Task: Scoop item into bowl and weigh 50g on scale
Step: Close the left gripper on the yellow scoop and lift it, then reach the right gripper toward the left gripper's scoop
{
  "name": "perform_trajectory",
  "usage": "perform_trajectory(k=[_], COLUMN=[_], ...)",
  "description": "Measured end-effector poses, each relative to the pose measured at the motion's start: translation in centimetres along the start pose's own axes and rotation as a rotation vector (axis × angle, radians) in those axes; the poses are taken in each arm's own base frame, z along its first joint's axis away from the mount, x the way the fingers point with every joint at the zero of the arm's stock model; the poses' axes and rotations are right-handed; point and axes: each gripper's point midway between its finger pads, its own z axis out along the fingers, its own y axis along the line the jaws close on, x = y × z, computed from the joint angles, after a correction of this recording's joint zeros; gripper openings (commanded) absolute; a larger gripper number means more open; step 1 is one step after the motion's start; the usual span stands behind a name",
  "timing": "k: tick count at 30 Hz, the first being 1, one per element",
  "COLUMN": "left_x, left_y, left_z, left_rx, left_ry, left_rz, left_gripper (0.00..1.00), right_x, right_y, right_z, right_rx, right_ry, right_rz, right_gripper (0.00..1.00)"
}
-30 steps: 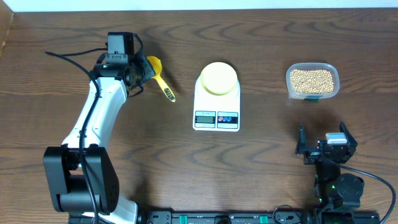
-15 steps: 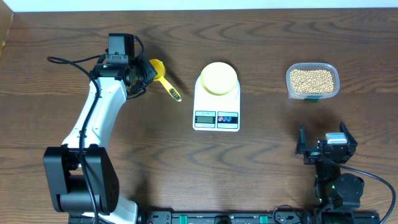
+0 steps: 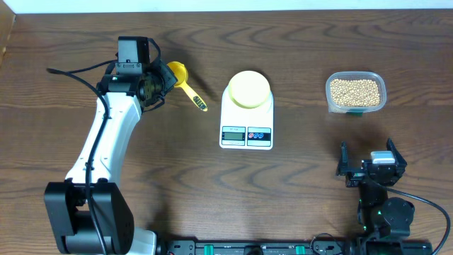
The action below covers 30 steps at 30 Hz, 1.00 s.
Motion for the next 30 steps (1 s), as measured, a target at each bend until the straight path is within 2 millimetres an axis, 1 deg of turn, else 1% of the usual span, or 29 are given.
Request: perform_trajectory(k=[5, 8, 11, 17, 20, 25, 27, 30], left_x=[0.0, 0.0, -0.2, -0.7, -0.8, -0.8, -0.8, -0.9], left_y=[0.0, 0.0, -0.2, -0.6, -0.7, -0.8, -0.8, -1.0], left_z=[0.0, 0.0, 0.0, 0.0, 0.0, 0.0, -0.2, -0.6], left_rx=[0.000, 0.001, 0.007, 0.026, 0.029, 0.032, 0.034, 0.044], left_ry=[0.001, 0.000, -0.008, -0.030, -0.033, -0.031, -0.033, -0.040], left_rz=[-0.004, -0.008, -0.009, -0.010, -0.016, -0.026, -0.026, -0.025], left_gripper=[0.08, 0.08, 0.07, 0.07, 0.08, 0.07, 0.08, 0.07], right_x=[-0.1, -0.8, -1.6, -2.1, -3.5, -7.0, -8.5, -10.1], right_y=[0.0, 0.2, 0.7, 2.0, 2.7, 3.3, 3.5, 4.1], right_z=[0.0, 0.0, -0.1, -0.2, -0.4, -0.7, -0.6, -0.1], right_rx=[0.000, -0.014, -0.044, -0.128, -0.181, -0.246, -0.272, -0.323], right_ry=[-0.002, -0.034, -0.067, -0.071, -0.071, -0.056, -0.050, -0.026], right_rz=[0.000, 0.013, 0.037, 0.096, 0.114, 0.127, 0.130, 0.135], right_gripper=[0.99, 0.99, 0.99, 0.99, 0.99, 0.99, 0.99, 0.99])
